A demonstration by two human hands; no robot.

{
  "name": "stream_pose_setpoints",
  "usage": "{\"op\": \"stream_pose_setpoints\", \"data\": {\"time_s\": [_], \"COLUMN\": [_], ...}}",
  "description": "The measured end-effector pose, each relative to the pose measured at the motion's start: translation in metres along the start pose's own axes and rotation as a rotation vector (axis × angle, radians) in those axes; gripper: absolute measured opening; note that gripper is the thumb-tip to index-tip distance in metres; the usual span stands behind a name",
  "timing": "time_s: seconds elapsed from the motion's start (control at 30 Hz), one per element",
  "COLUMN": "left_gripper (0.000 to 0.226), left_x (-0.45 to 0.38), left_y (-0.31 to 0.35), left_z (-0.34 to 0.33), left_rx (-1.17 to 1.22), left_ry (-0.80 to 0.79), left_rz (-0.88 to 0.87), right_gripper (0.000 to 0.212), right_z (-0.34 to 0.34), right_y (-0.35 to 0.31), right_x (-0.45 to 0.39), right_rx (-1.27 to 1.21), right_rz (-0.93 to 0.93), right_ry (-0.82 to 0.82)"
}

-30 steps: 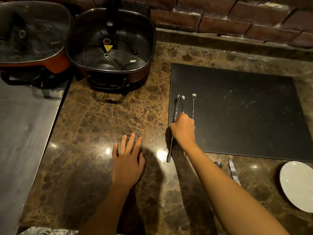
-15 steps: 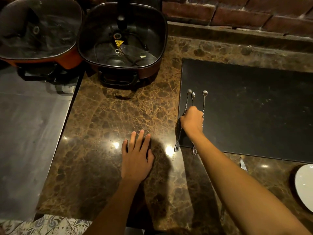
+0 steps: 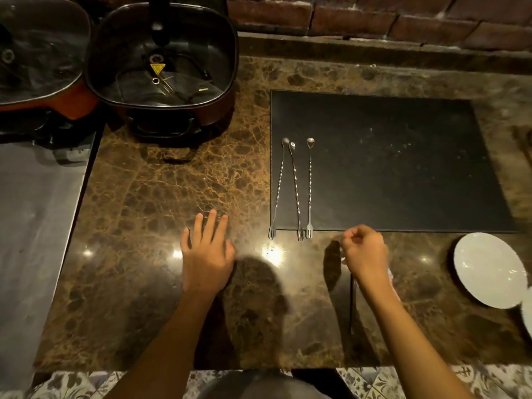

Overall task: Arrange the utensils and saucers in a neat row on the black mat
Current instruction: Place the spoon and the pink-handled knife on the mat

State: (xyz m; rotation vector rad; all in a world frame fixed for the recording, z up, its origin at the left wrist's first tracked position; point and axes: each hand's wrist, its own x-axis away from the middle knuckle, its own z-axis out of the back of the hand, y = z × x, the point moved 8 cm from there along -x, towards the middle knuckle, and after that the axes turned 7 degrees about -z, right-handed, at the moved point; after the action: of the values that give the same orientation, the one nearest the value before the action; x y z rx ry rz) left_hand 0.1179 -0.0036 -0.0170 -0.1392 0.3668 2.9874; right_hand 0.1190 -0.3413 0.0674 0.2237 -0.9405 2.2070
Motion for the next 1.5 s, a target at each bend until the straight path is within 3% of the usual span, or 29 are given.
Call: {"op": "stream_pose_setpoints", "data": {"time_s": [0.17,0.27,0.4,0.47,0.57,0.77,1.1,1.3,1.5], "left_gripper": [0.060,0.061,0.061,0.063,0.065,0.065,0.065,0.065,0.063], "left_x": [-0.002,-0.008,-0.001,0.016,0.037,0.021,0.012,0.009,0.010], "left_y": [0.002,0.032,0.146,0.193,0.224,0.236,0.238,0.237,0.238], "left_z": [-0.002,0.012,0.006,-0.013,-0.036,-0.046,-0.048,-0.052,-0.046], "left_rx": [-0.032,-0.020,0.034,0.071,0.063,-0.028,0.028,0.038,0.016], "left_ry": [-0.125,-0.076,-0.047,-0.147,-0.283,-0.362,-0.386,-0.417,-0.355], "left_rz": [0.037,-0.001,-0.424,-0.616,-0.760,-0.770,-0.739,-0.710,-0.738], "right_gripper": [0.016,0.017,0.016,0.008,0.002,0.015,0.003,0.004,0.015], "right_z": [0.016,0.011,0.003,0.002,0.006,0.014,0.019,0.014,0.018], "right_y": [0.066,0.079,0.084,0.081,0.081,0.084,0.075,0.071,0.054], "right_x": [0.032,0.043,0.049,0.051,0.053,0.045,0.022,0.002,-0.021], "right_rx": [0.037,0.125,0.261,0.316,0.358,0.360,0.309,0.288,0.125], "right_rz": [0.012,0.051,0.074,0.098,0.098,0.073,0.068,0.022,0.003], "right_ry": [0.043,0.033,0.054,0.077,0.094,0.080,0.023,-0.068,-0.049]}}
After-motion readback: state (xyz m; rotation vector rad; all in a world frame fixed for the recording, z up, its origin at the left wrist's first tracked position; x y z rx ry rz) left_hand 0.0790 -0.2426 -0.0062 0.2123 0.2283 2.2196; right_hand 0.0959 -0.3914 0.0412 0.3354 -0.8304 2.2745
